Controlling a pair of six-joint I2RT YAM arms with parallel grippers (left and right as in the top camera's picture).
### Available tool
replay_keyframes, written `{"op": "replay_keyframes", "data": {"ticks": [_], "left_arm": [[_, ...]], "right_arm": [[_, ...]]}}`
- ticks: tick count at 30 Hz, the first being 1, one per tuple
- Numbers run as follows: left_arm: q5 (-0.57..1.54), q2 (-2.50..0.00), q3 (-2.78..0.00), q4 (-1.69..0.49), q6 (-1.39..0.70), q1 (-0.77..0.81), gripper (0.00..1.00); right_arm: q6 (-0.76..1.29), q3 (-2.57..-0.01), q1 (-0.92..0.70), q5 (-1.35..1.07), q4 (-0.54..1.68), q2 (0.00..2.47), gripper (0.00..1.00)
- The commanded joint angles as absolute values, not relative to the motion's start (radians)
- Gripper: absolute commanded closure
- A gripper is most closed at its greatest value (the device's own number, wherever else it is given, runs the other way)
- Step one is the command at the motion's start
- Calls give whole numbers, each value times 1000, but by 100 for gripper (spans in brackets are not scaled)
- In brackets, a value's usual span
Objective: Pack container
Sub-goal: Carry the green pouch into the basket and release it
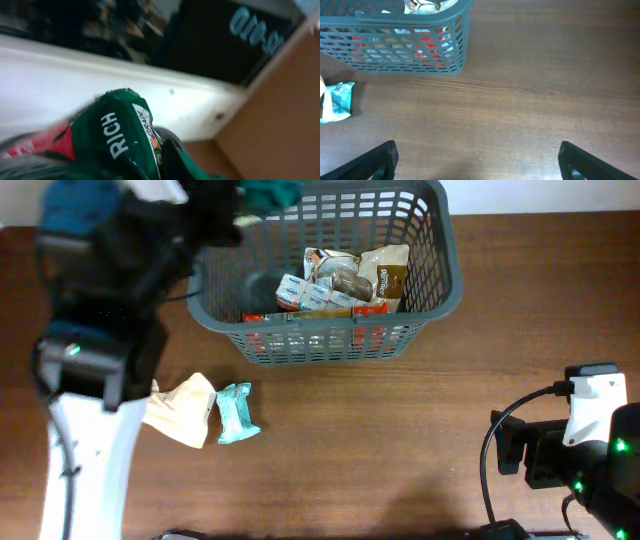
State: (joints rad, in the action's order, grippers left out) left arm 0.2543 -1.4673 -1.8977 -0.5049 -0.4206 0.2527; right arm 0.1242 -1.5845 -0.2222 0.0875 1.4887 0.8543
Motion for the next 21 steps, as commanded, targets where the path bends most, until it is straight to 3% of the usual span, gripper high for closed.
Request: {"op": "replay_keyframes", "data": {"ticks": [1,16,17,18,19,21], "left_arm": [[213,-1571,-1926,-464,-342,308,99],[59,-1702,-1926,-455,-343,338,98],[65,-1702,-1926,-481,-343,338,40],[81,-1701,-1926,-503,-343,339,6],[112,-1686,-1926,-543,-343,339,1],[116,-1658,-1926,-570,-347,339,1]], "right_arm": [[124,-1580,-217,86,1487,856,1],[124,-1580,-217,86,1487,856,1],[124,-1580,-217,86,1487,856,1],[124,-1580,-217,86,1487,856,1],[124,-1580,-217,86,1487,856,1],[124,-1580,-217,86,1487,856,1]]}}
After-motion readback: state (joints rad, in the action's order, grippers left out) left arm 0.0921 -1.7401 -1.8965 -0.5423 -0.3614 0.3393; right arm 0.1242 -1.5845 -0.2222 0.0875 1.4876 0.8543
